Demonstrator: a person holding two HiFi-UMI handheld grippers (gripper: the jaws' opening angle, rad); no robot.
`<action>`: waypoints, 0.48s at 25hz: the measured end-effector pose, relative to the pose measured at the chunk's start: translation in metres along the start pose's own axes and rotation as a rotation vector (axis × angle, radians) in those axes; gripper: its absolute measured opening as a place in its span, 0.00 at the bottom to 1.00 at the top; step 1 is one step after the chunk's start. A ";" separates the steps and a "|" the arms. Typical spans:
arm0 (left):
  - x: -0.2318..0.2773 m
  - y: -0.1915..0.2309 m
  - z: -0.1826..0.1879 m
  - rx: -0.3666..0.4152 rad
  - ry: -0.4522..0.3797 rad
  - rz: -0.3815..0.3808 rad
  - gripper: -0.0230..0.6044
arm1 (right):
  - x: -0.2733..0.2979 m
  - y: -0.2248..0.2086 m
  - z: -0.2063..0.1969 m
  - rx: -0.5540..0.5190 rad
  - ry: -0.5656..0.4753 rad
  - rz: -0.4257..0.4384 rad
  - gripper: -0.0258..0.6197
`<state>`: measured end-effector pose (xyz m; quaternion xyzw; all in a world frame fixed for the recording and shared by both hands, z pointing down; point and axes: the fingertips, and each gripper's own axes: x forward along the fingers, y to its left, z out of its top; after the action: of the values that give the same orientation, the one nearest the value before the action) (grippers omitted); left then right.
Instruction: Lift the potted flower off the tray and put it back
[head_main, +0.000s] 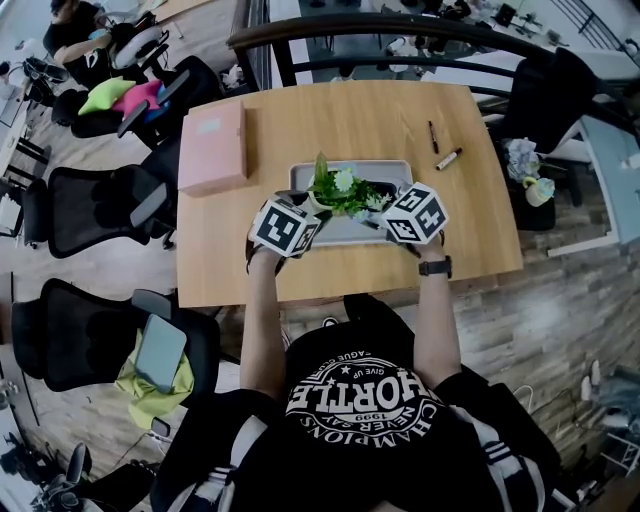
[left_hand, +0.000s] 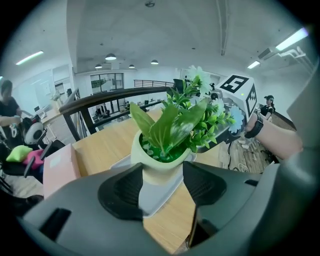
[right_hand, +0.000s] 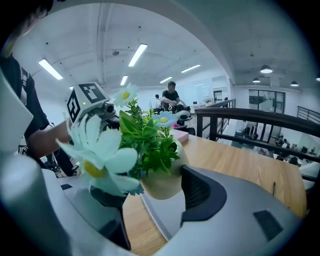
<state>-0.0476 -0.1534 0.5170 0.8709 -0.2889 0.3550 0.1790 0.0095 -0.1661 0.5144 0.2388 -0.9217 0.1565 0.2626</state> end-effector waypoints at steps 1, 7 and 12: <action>-0.002 -0.003 0.001 0.008 -0.005 0.000 0.47 | -0.004 0.002 0.001 0.005 -0.008 -0.003 0.54; -0.008 -0.017 0.007 0.042 -0.023 -0.006 0.47 | -0.021 0.009 0.001 0.018 -0.024 -0.026 0.54; -0.010 -0.023 0.012 0.067 -0.024 -0.007 0.46 | -0.029 0.011 0.001 0.036 0.001 -0.053 0.54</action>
<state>-0.0327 -0.1376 0.4993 0.8816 -0.2757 0.3534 0.1476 0.0252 -0.1462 0.4957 0.2678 -0.9119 0.1662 0.2630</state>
